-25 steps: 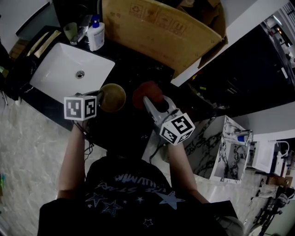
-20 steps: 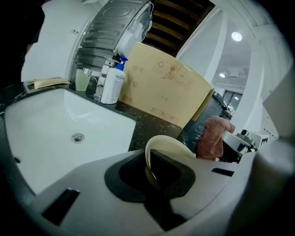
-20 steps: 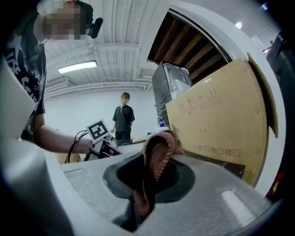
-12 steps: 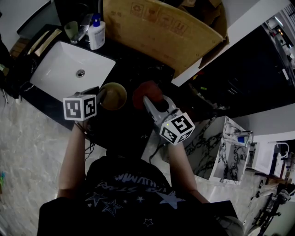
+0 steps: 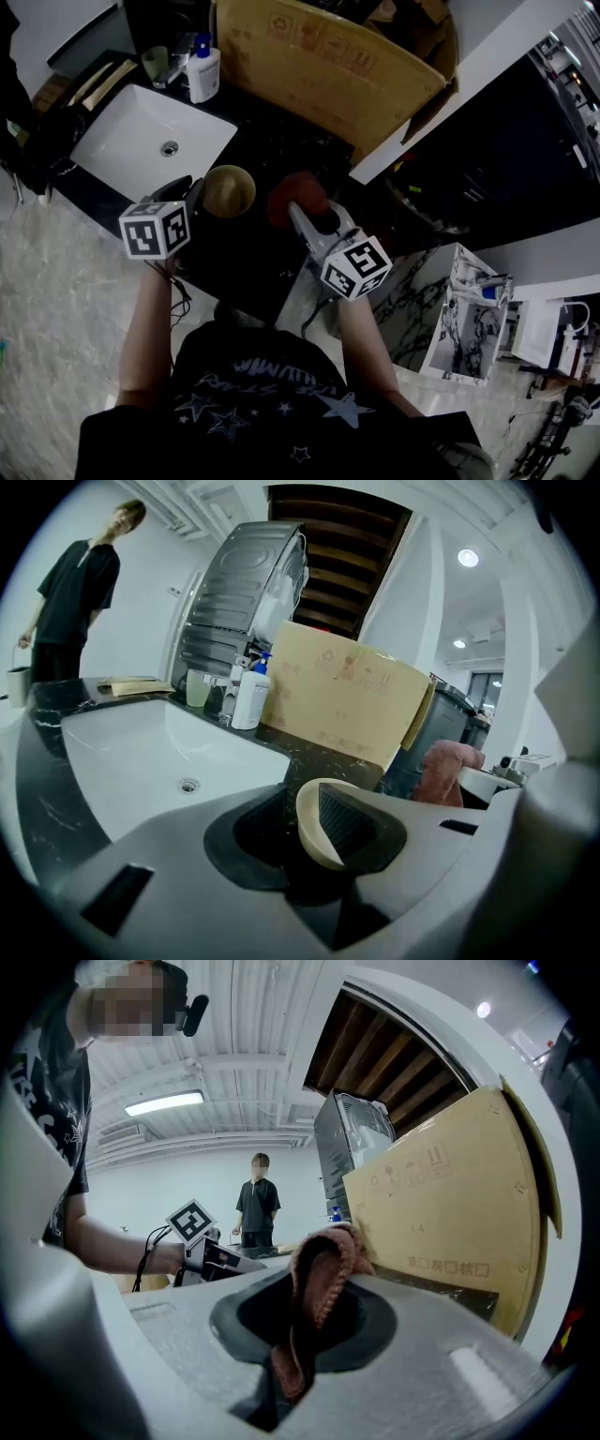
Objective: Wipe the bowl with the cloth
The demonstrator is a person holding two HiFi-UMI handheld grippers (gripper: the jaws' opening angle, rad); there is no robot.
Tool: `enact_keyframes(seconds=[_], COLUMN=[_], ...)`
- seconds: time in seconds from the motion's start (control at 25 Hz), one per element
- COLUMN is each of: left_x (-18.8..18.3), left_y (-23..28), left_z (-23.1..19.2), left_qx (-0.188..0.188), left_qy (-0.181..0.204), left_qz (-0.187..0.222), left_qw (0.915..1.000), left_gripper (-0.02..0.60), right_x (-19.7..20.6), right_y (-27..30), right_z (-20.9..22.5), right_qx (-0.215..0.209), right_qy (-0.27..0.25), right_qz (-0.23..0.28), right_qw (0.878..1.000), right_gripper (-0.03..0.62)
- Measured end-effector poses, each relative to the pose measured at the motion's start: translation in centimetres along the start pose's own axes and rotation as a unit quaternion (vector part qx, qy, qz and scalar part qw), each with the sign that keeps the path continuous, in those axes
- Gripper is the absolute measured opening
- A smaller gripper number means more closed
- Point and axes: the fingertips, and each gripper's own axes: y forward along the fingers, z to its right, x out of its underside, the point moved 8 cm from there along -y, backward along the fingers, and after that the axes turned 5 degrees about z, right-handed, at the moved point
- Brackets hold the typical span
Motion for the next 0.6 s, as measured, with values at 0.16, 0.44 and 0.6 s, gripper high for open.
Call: enact_keyframes(seconds=[0.16,0.44,0.6], left_x=[0.8,3.3,5.1], left_y=[-2.3,-6.5,-9.3], left_z=[1.5,5.3,7.7], left_qx=[-0.012,-0.052,-0.073], left_qy=[0.002,0.011,0.012], left_qz=[0.016,0.040,0.063], left_qw=[0.9998,0.9978,0.9952], left_gripper=[0.095,0.009,0.009], right_x=[-0.4,-0.5,0.0], right_y=[-1.6,-5.3,-7.5], right_z=[-0.8,-3.0,-4.4], right_qx=[-0.016,-0.054,-0.078], right_qy=[0.004,0.009,0.017], right_qz=[0.006,0.004,-0.003], right_qw=[1.000,0.998,0.997], right_gripper=[0.049,0.049,0.049])
